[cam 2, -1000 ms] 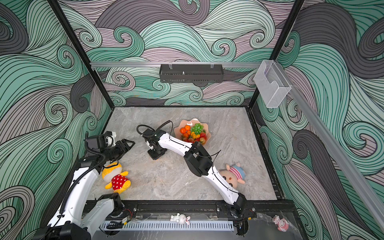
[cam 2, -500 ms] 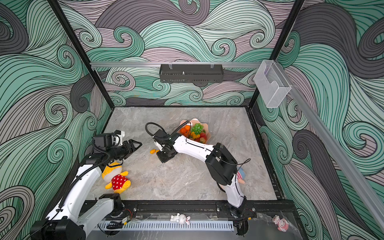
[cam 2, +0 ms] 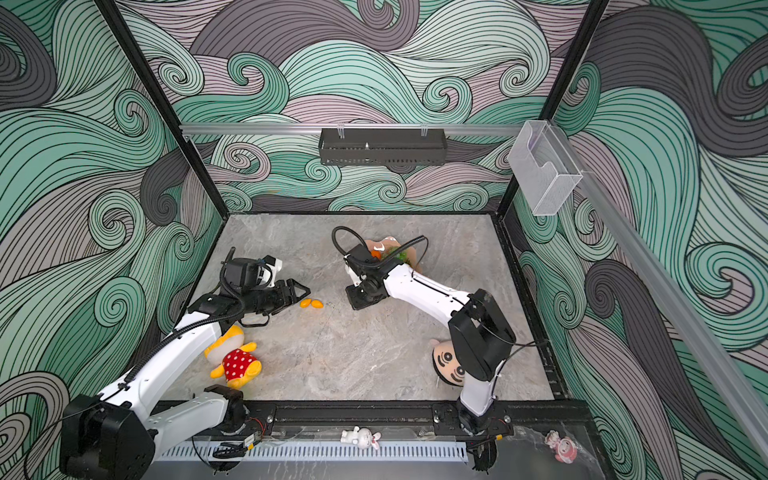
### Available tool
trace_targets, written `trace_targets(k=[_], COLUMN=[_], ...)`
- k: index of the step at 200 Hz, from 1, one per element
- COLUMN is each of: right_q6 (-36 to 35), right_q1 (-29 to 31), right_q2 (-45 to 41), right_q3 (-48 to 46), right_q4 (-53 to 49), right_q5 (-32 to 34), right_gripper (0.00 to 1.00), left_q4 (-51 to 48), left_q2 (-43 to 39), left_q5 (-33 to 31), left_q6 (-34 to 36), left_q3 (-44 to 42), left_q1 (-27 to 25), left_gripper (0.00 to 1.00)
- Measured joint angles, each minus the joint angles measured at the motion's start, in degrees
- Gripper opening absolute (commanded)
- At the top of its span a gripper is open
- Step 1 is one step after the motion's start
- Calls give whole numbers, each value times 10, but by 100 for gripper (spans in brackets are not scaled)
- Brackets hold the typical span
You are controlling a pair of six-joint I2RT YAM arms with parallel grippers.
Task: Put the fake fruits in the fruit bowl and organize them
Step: 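Carry the kumquat over the pink bowl with the right gripper, then lower the kumquat into the bowl and open the right gripper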
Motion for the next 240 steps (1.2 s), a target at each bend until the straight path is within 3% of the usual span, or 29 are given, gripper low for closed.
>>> trace_targets(k=[56,91,142,240], right_q6=[1,-4,-22,-38], right_q1=[-102,-152,-179,-203], right_q2=[-15,17,94,174], right_q3=[2,53,134,201], right_q4=[0,-13,-40,-87], right_q5=[2,15,46,67], right_gripper=[20,20,20,23], left_q4=[30,46,53,49], left_q2=[87,155,236,240], left_q5=[-17,-21,-20,-20], left_q6=[-6,-8,-7,-1], left_q3=[76,134,204,214], left_q1=[-64,-98,-125,-128], left_gripper=[68,67,67,67])
